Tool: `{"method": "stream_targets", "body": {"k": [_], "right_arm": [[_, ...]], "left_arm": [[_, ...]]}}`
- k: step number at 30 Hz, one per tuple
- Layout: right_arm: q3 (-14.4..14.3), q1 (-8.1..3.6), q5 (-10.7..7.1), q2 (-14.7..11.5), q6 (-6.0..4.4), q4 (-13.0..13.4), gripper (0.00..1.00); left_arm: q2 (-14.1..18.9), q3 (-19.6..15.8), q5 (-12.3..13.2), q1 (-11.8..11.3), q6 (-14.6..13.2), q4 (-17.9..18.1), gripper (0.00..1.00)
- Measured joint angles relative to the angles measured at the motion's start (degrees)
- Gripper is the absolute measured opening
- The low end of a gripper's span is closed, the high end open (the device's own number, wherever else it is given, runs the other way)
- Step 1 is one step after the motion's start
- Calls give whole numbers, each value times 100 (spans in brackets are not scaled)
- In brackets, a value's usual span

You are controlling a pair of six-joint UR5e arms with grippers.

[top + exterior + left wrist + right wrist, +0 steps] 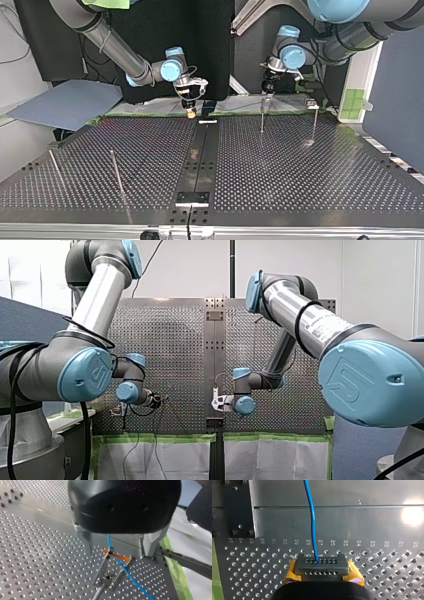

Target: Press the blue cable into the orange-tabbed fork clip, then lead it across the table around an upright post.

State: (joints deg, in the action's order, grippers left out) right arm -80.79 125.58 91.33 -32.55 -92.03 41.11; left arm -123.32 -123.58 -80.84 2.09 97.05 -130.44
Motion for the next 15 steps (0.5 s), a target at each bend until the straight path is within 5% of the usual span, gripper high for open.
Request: {"method": "stream_targets", "body": {"k": [10, 15], "right_arm": [[2, -10, 0, 5, 16, -4, 0], [3, -12, 0, 12, 17, 6, 0]], "left_arm": [[1, 2, 173, 58, -106, -168, 100], [3, 2, 278, 85, 90, 14, 100]]}}
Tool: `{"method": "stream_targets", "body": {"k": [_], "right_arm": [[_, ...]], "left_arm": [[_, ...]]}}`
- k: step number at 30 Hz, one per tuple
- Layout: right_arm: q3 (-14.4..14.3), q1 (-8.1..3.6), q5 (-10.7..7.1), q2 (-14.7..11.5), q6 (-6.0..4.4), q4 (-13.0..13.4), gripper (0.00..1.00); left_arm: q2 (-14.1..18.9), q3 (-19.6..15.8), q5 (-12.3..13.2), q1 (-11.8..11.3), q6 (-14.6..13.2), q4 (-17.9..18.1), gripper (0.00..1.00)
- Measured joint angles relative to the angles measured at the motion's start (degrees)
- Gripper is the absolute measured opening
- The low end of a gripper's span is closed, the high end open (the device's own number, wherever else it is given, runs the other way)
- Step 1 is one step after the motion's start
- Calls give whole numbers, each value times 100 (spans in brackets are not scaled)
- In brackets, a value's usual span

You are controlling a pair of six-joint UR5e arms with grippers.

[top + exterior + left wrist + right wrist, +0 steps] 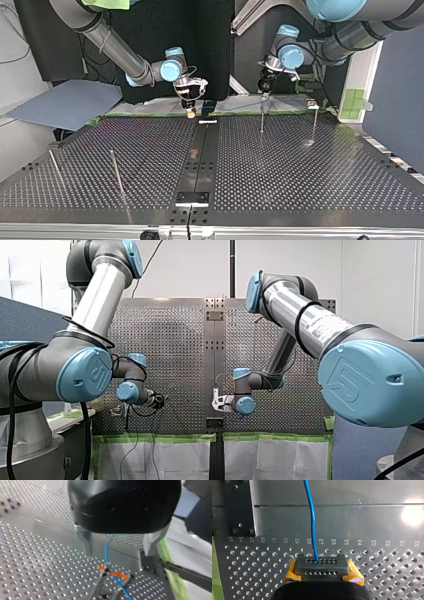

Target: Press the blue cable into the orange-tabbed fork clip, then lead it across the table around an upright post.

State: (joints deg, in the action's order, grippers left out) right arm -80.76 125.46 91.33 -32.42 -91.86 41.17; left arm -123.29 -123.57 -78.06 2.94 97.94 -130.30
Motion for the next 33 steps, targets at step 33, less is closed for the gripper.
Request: {"method": "stream_targets", "body": {"k": [33], "right_arm": [[6, -32, -16, 107, -1, 8, 0]], "left_arm": [[-21, 234, -1438, 1021, -383, 552, 100]]}}
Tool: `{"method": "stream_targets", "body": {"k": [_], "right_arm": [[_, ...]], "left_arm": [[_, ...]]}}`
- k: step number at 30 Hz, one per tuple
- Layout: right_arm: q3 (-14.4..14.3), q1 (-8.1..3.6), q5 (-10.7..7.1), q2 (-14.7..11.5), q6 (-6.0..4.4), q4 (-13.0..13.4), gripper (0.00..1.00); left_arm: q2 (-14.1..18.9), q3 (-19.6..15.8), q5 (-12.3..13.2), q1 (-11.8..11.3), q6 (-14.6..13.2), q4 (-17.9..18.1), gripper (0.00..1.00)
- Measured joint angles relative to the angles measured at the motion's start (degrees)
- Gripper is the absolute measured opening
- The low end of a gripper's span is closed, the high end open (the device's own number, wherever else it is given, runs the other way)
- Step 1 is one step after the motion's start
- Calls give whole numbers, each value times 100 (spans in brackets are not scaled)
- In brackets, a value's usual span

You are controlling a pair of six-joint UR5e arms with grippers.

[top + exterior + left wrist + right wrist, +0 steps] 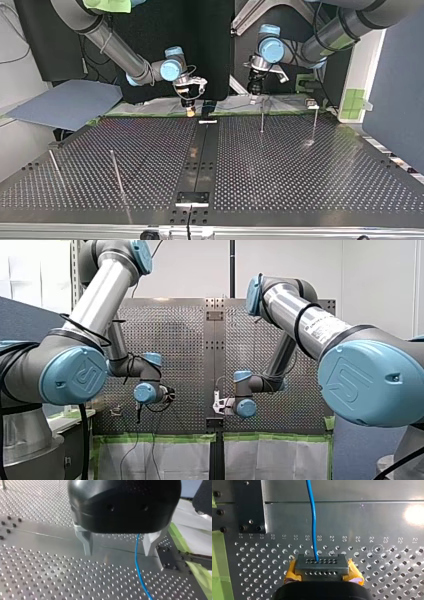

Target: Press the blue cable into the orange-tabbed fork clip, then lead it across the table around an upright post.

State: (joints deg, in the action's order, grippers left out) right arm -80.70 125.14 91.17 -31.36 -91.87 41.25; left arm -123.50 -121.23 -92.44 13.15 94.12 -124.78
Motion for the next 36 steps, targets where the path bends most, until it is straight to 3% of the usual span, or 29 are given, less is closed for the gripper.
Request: {"method": "stream_targets", "body": {"k": [10, 18, 25, 36], "right_arm": [[100, -3, -4, 1, 9, -131, 0], [103, 12, -10, 1, 9, -166, 0], [109, 22, -11, 1, 25, -221, 0], [111, 30, -11, 7, 27, -230, 0]], "left_arm": [[-75, 86, -473, 95, -3, -41, 100], [-455, 318, -850, 131, -63, 36, 100], [-760, 579, -1030, 158, -51, -53, 100], [-811, 722, -1129, 191, -101, -61, 100]]}}
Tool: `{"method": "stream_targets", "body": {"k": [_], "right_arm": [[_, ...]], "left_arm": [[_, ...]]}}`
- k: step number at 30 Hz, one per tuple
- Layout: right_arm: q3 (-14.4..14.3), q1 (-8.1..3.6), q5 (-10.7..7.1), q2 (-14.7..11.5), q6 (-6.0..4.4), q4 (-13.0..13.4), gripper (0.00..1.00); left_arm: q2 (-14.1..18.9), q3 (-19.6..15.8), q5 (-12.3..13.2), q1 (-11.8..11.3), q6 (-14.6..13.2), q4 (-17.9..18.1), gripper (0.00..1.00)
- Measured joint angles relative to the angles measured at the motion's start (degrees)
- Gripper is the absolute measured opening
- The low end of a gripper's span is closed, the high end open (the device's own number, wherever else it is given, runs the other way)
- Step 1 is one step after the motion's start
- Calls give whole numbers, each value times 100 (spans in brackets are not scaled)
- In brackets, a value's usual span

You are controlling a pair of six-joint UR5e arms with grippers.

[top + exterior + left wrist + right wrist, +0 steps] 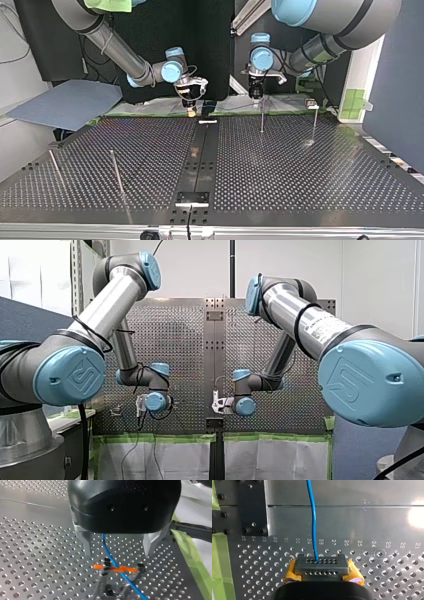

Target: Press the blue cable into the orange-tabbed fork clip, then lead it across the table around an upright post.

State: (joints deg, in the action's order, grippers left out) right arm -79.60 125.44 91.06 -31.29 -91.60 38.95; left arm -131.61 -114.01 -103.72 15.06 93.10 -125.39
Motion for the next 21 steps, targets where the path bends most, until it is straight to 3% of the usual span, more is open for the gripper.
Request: {"method": "stream_targets", "body": {"k": [21], "right_arm": [[0, -6, -2, 2, 0, -2, 0]], "left_arm": [[-112, 465, -215, 120, -123, -197, 100]]}}
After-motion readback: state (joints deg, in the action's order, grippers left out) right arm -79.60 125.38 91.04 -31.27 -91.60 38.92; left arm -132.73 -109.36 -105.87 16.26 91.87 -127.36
